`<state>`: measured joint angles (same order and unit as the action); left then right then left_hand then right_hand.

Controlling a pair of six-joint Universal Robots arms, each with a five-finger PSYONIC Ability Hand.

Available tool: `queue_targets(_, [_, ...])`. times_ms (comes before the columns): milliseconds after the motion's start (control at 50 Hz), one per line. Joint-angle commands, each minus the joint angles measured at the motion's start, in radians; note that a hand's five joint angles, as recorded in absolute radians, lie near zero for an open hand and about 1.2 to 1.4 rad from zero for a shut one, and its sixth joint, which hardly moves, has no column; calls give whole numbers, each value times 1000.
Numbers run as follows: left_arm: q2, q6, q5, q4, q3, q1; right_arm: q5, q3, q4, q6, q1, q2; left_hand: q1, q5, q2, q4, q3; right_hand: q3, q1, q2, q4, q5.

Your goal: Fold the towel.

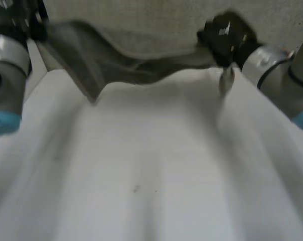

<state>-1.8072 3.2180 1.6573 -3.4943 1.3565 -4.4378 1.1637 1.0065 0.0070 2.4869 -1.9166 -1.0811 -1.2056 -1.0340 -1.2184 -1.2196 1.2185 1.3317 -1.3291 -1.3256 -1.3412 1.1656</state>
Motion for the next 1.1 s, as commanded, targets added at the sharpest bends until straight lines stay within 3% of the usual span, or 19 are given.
queue_targets(20, [6, 2, -56, -37, 277, -11, -27, 116, 156, -123, 18, 75, -191, -188, -178, -177, 178, 65, -67, -71, -55, 56])
queue_targets(100, [3, 2, -68, -78, 347, -15, -29, 211, 179, -221, 25, 124, -191, -188, -178, -177, 178, 65, -67, -71, -55, 56])
queue_targets(180, [-4, 5, -70, -149, 417, -12, -25, 282, 153, -215, 28, 153, -191, -188, -178, -177, 178, 65, -67, -71, -55, 56])
queue_targets(200, [-4, 5, -70, -149, 417, -12, -24, 315, 131, -201, 28, 168, -191, -188, -178, -177, 178, -167, 164, 161, 176, -175])
queue_targets(220, [-6, 5, -71, -155, 426, -12, -24, 316, 131, -201, 28, 168, -191, -188, -178, -177, 178, -169, 167, 163, 179, -178])
queue_targets(260, [-6, 5, -71, -160, 434, -14, -15, 375, 78, -149, 31, 170, -191, -188, -178, -177, 178, -406, 403, 400, 416, -415])
queue_targets(300, [-4, 5, -71, -160, 444, -15, -12, 401, 45, -111, 37, 165, -191, -188, -178, -177, 178, -474, 471, 468, 483, -482])
queue_targets(520, [6, 3, -71, -160, 450, -15, 40, 599, -177, 260, 134, 33, -191, -188, -178, -177, 178, -574, 571, 568, 584, -583])
queue_targets(680, [6, 3, -70, -161, 449, -21, 85, 675, -252, 385, 151, 10, -191, -188, -178, -177, 178, -756, 754, 750, 766, -765])
queue_targets(1000, [80, 3, -70, -160, 438, -75, 114, 646, -259, 611, 139, 33, -191, -188, -178, -177, 178, -748, 745, 742, 757, -756])
queue_targets(1100, [86, 5, -70, -160, 434, -95, 143, 629, -259, 693, 137, 47, -191, -188, -178, -177, 178, -602, 599, 596, 611, -610])
